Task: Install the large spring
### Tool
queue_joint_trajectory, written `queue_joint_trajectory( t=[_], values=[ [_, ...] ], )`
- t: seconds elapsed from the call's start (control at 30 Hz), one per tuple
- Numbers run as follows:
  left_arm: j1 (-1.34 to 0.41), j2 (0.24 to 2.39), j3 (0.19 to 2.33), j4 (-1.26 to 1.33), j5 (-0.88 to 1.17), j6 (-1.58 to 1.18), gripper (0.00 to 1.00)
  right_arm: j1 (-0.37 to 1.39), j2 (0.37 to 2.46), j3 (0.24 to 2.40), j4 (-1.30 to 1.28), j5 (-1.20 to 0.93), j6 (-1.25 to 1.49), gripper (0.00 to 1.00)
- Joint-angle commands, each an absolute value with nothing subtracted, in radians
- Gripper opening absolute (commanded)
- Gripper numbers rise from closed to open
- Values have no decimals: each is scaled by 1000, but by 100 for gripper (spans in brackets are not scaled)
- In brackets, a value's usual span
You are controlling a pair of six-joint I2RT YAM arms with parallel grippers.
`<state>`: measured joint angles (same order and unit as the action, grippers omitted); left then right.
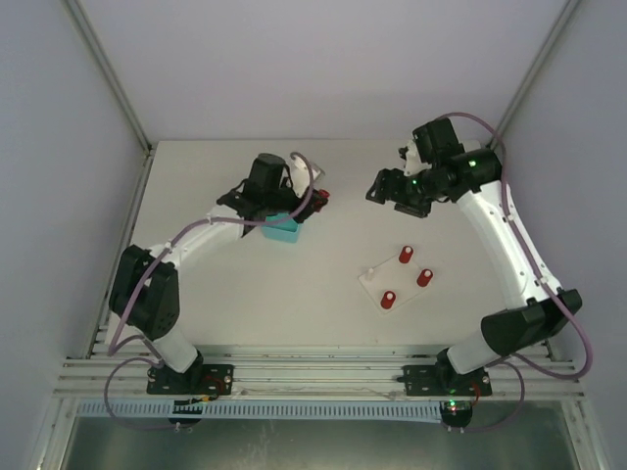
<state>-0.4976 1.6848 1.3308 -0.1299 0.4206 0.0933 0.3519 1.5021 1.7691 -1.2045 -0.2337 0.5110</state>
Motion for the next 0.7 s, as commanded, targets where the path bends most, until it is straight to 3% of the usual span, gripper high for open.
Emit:
queue_joint_trajectory(
  t=[0.0,0.2,0.67],
  values=[
    [-571,1598,1238,97,541,288,3,350,1561,1857,-1221,-453,505,77],
    [-614,1577,1211,141,588,355,1,352,1616,1888,-1211,-540,481,68],
    [-658,1586,1250,115,639,397,0,404,1701,1875,-1206,-538,450,64]
  ],
)
